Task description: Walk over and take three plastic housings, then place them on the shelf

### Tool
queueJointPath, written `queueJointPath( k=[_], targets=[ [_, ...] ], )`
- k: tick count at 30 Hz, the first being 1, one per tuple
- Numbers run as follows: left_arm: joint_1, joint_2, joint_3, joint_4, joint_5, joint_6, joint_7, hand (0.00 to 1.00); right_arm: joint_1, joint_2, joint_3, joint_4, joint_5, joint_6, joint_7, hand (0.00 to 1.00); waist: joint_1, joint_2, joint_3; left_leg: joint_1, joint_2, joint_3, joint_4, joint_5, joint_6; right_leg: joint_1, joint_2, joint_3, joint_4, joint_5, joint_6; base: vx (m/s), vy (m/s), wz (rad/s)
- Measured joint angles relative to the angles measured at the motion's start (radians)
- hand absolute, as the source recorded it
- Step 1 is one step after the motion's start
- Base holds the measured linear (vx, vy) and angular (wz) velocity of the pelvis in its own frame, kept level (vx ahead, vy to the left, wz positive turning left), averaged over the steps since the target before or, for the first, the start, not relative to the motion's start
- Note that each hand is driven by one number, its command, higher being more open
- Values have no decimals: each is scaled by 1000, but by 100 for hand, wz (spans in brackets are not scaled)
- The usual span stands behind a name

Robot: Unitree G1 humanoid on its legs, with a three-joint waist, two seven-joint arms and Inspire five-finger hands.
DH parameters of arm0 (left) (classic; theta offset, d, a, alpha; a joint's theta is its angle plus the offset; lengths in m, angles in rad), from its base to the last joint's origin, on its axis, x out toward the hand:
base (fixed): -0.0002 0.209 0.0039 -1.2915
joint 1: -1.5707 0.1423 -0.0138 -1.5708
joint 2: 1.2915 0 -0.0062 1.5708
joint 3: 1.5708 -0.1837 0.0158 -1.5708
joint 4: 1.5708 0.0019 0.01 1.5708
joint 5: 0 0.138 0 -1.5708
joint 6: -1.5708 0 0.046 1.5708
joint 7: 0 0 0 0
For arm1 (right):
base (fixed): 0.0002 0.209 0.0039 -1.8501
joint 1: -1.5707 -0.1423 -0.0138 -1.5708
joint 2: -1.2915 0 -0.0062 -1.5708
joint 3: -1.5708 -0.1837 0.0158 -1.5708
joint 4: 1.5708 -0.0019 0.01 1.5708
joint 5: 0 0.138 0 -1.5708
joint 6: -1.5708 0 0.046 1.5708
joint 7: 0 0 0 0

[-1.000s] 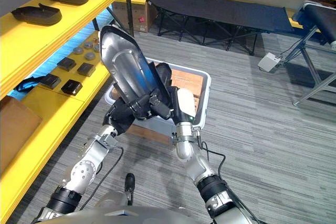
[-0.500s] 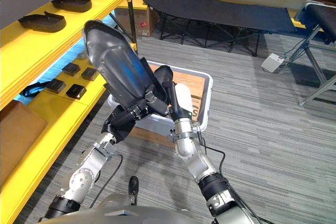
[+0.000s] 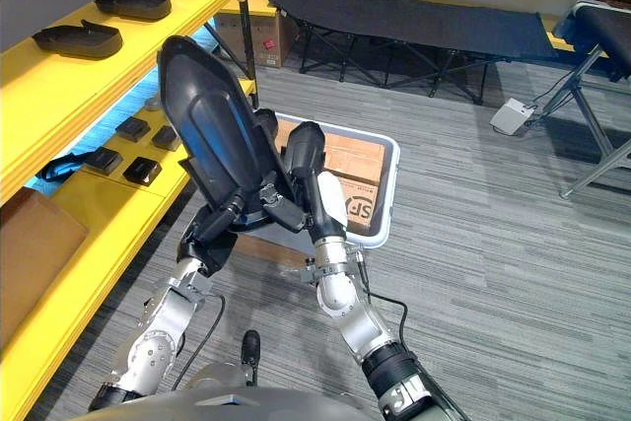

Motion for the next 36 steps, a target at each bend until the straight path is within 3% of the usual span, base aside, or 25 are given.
queueJointPath(
  k=[7,8,12,14,17,20,21,24,29,36],
  targets=[
    [34,0,-6,0,-24,-15,-9,0,20,1,21,0,7,0,-7,0,3,-15,-8,-1,-2,0,0,-1,-2,-1,1,-1,1,-3,-4,0,0,0],
    [38,0,-6,0,-21,-20,-11,0,22,4,23,0,7,0,-11,100,3,-19,-11,-1,-2,0,0,-2,-2,-1,0,-1,2,-3,-4,0,0,0],
    [48,-1,-15,0,38,-68,-7,0,42,10,37,-1,43,-9,-24,100,3,-24,-14,0,-2,0,0,-2,-3,-1,0,-1,3,-3,-5,0,0,0],
    [47,-12,-1,-16,87,-113,34,0,75,13,63,-1,60,-53,-20,100,2,-25,-14,0,-1,0,0,-2,-3,-2,0,0,4,-4,-5,0,0,0],
    [46,-45,30,-42,168,-169,80,0,108,10,109,-3,88,-68,3,100,1,-25,-15,0,-1,1,0,-2,-3,-2,0,1,4,-4,-5,0,0,0],
    [46,-51,38,-72,307,-224,138,0,125,16,135,-9,97,-76,28,100,2,-26,-15,0,0,1,0,-2,-3,-3,1,2,4,-4,-5,0,0,0],
    [46,-54,48,-88,436,-258,180,0,125,15,135,-9,108,-78,47,100,3,-25,-15,-1,3,1,0,-2,-3,-3,0,4,5,-4,-5,0,0,0],
    [46,-52,74,-106,621,-271,242,0,125,17,126,-9,153,-82,56,100,1,-25,-15,0,5,4,0,-2,-3,-5,-1,10,5,-4,-5,0,0,-3],
    [63,-46,78,-104,781,-272,315,0,131,17,69,-20,206,-83,76,100,-2,-25,-15,-2,7,10,0,-4,-4,-12,-1,17,5,-4,-5,0,0,-4],
    [100,-40,102,-76,816,-272,386,0,187,18,14,-59,269,-84,123,100,-8,-18,-19,-2,7,31,0,-12,-9,-24,0,41,2,-5,-6,14,-23,-11]
  ],
)
